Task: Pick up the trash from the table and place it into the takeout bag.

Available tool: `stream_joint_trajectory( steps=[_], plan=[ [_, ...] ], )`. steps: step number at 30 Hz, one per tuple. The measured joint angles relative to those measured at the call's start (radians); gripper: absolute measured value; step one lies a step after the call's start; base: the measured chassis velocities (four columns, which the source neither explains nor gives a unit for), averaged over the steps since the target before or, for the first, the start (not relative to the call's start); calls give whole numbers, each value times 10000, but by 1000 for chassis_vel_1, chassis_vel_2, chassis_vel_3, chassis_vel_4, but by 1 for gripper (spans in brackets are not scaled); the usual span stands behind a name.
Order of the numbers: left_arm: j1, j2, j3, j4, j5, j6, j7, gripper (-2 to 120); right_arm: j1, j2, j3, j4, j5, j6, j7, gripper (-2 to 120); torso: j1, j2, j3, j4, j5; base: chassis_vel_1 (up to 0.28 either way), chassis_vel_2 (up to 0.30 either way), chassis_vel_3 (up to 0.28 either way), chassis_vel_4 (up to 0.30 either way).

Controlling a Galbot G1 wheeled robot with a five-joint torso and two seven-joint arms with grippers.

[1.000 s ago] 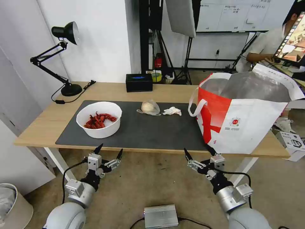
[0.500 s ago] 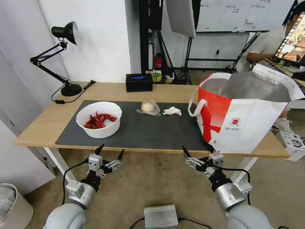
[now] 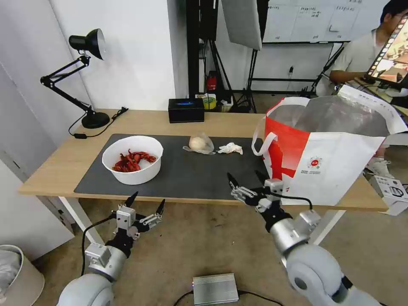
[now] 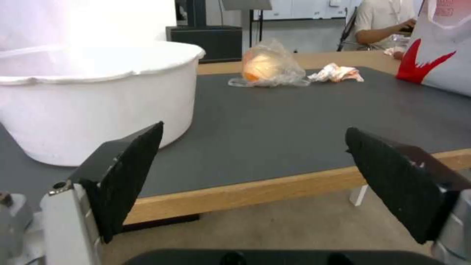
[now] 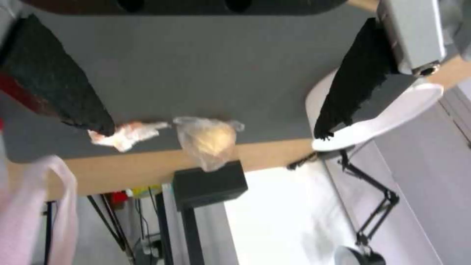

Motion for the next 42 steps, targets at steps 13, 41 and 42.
stream_joint_trajectory(
  steps=[13,41,42],
  plan=[
    [209,-99,-126,-122,86,1,15,100,2840,656,-1372,-1103,1646,-1367,1806,100,1,-1,0,1,-2,0,0,0,0],
    [44,-214,46,216,145,-13,24,100,7444,2838,-2756,-5913,3199,-3517,6077,100,1,-2,0,1,-1,0,0,0,0],
    [23,-206,55,253,139,-12,26,100,7468,2948,-2737,-6059,3161,-3517,6133,100,1,-2,0,1,-1,0,0,0,0]
  ],
)
